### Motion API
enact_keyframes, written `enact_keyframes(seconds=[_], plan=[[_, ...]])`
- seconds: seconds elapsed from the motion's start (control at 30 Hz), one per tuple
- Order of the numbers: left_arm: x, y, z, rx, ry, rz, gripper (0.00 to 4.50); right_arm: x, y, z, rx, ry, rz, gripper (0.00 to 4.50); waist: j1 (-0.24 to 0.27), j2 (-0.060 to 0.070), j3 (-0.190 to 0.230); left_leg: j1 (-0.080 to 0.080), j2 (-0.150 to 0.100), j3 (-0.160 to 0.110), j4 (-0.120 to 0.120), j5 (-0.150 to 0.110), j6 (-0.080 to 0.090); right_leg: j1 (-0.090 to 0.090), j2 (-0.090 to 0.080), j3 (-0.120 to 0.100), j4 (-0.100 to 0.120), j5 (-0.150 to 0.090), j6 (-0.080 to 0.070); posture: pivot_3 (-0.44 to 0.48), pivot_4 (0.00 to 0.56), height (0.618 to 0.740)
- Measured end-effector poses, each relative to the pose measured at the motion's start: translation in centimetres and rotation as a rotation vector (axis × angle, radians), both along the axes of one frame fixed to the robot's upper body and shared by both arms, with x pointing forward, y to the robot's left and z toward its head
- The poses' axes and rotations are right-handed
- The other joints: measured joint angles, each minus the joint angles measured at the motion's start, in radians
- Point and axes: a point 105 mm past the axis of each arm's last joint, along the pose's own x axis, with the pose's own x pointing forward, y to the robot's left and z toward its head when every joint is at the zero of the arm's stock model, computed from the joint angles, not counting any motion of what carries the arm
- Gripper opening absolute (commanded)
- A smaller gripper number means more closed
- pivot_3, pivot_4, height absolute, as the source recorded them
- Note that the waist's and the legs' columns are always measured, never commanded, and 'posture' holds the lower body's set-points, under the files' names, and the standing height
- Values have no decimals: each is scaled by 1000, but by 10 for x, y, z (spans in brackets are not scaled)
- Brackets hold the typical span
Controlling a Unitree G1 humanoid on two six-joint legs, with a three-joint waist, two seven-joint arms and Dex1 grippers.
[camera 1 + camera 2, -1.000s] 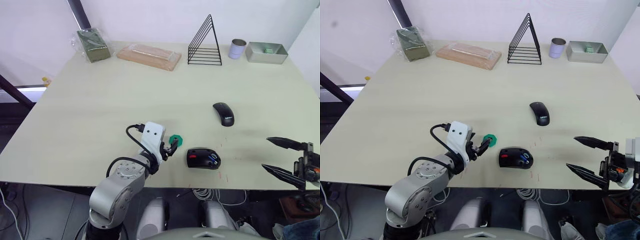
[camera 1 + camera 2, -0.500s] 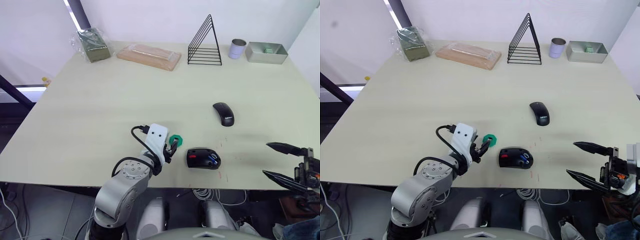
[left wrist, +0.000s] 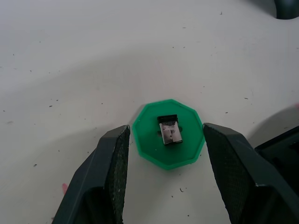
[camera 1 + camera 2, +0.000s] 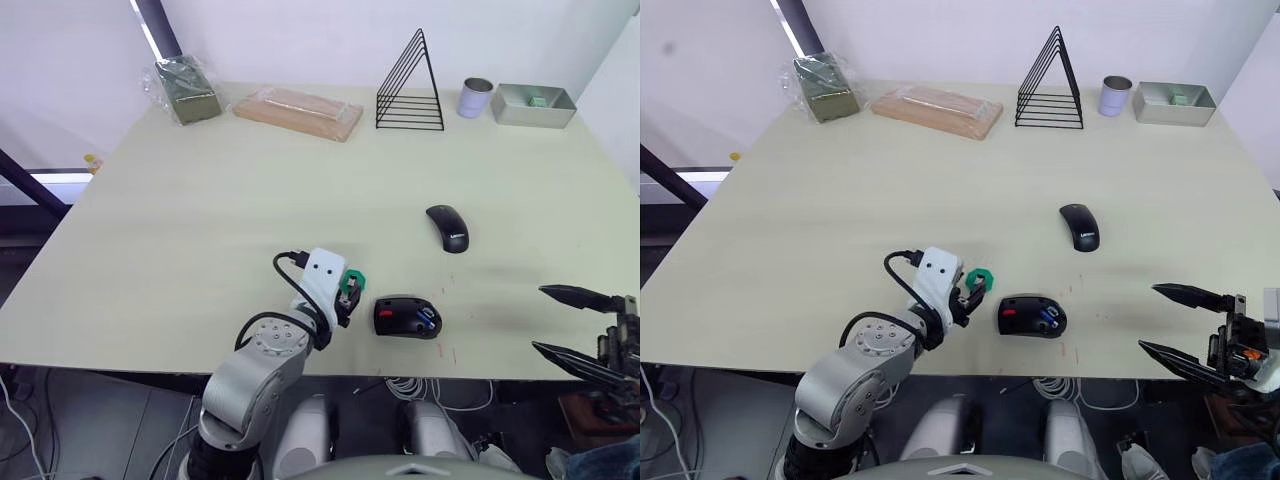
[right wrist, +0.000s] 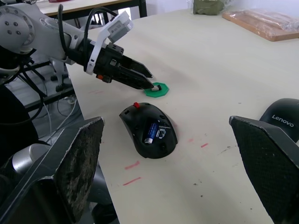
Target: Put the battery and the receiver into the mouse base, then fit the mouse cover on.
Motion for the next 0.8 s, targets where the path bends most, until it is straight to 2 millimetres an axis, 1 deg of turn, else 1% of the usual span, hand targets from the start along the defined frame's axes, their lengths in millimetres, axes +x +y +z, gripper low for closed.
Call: enact_keyframes(seconds=[0.07,0.57,0.8], plan=[[1,0,1,2,-4,2,2120,0,-1,1,0,-1,-3,4500,0,0,0,0,0,0,0,0,0,0,0,0,0,0,0,0,150,740],[3,2,-2,19,-3,18,2120,-3,1,1,0,4,16,4500,0,0,0,0,0,0,0,0,0,0,0,0,0,0,0,0,150,740],[4,3,-6,32,10,21,2120,-4,1,-1,5,11,15,4500,1,0,0,0,0,0,0,0,0,0,0,0,0,0,0,0,150,740]])
